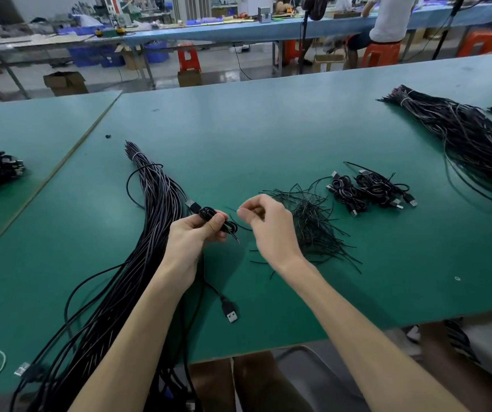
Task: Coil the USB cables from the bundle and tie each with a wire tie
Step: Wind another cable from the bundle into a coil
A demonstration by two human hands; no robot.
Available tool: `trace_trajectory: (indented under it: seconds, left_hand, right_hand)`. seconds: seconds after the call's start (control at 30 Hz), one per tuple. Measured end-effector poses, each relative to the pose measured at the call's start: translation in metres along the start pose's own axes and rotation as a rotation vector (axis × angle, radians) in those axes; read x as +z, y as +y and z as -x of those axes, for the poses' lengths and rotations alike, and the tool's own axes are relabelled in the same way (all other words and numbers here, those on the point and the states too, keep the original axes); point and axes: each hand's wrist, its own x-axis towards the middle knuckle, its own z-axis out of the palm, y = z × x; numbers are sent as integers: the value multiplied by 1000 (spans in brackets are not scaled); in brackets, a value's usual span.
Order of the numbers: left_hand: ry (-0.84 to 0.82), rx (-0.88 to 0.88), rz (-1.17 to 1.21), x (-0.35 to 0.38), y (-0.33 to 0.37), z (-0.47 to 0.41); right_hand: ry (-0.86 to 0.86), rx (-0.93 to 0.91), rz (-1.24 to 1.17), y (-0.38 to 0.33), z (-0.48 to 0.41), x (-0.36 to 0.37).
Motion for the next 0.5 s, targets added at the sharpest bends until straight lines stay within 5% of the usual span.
trace_trajectory:
  seconds: [0.2, 0.5]
  left_hand:
    - [-208, -99, 50, -4, 3, 3]
    - [-220, -84, -73, 3, 0, 7]
  right_hand:
    - [-18, 23, -272, 6, 9, -1]
    - [57, -186, 1, 17, 21, 0]
